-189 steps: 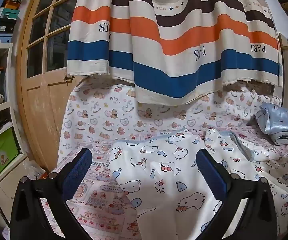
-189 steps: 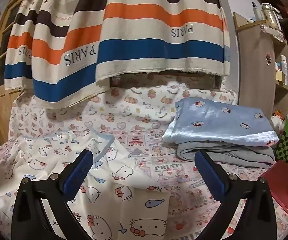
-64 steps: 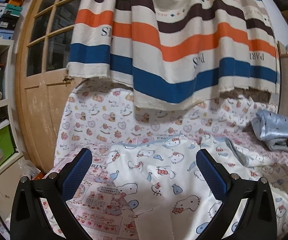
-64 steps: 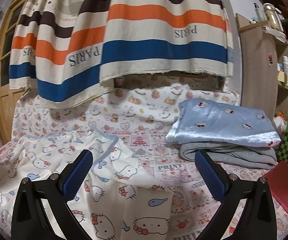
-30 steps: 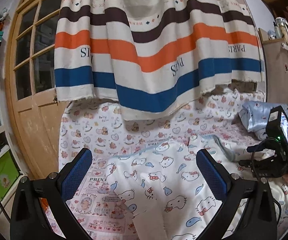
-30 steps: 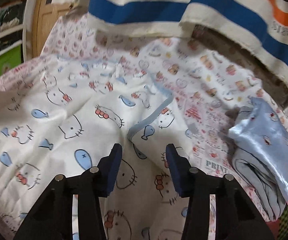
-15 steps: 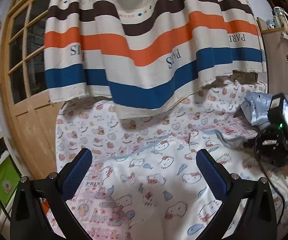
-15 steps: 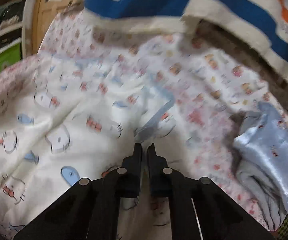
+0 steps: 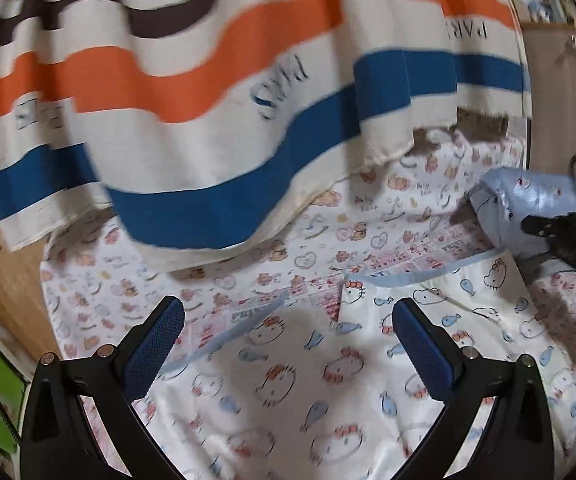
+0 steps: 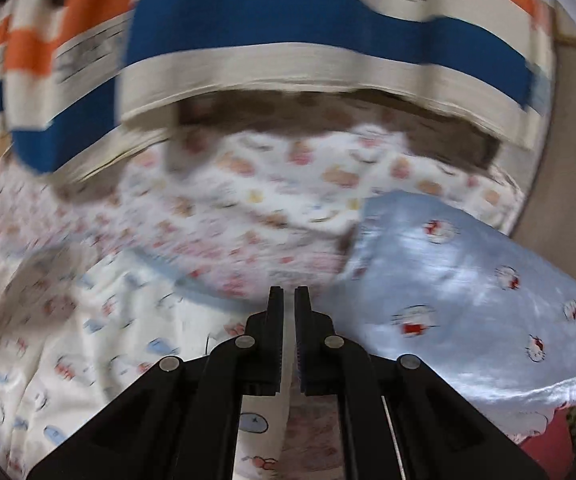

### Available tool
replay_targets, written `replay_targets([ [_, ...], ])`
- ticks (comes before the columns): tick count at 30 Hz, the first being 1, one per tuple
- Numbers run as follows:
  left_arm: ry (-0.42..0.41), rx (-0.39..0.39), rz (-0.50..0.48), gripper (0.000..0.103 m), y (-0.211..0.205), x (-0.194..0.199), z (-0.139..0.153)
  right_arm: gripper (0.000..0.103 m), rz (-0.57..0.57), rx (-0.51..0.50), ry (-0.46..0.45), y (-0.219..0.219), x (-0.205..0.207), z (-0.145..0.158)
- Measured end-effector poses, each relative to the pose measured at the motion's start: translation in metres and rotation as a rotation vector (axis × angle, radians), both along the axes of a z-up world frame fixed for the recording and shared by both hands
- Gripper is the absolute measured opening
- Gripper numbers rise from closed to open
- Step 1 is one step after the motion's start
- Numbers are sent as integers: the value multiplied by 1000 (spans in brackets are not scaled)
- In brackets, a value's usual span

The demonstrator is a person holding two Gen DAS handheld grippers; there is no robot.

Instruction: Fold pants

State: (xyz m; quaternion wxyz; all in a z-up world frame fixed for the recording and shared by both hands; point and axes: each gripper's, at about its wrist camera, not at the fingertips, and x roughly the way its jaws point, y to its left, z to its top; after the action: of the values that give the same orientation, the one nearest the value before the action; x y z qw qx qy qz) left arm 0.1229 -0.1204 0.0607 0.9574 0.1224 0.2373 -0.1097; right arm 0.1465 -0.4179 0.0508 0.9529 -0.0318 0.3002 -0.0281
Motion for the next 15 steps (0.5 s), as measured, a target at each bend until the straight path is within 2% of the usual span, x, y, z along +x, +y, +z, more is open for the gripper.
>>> replay_targets([
  [4,55,92,-15,103,-31,36,-20,5,-12,65,19,-22,5,-8],
  [7,114,116,-33,103,-48,64,-38,5,7,117,29,-29,1,-10],
  [10,195,95,-30,103,-55,89,-52,6,37,141,43,-28,-2,-14],
  [15,262,25,-17,90,-53,117,-64,6,120,209,190,-18,16,-38],
])
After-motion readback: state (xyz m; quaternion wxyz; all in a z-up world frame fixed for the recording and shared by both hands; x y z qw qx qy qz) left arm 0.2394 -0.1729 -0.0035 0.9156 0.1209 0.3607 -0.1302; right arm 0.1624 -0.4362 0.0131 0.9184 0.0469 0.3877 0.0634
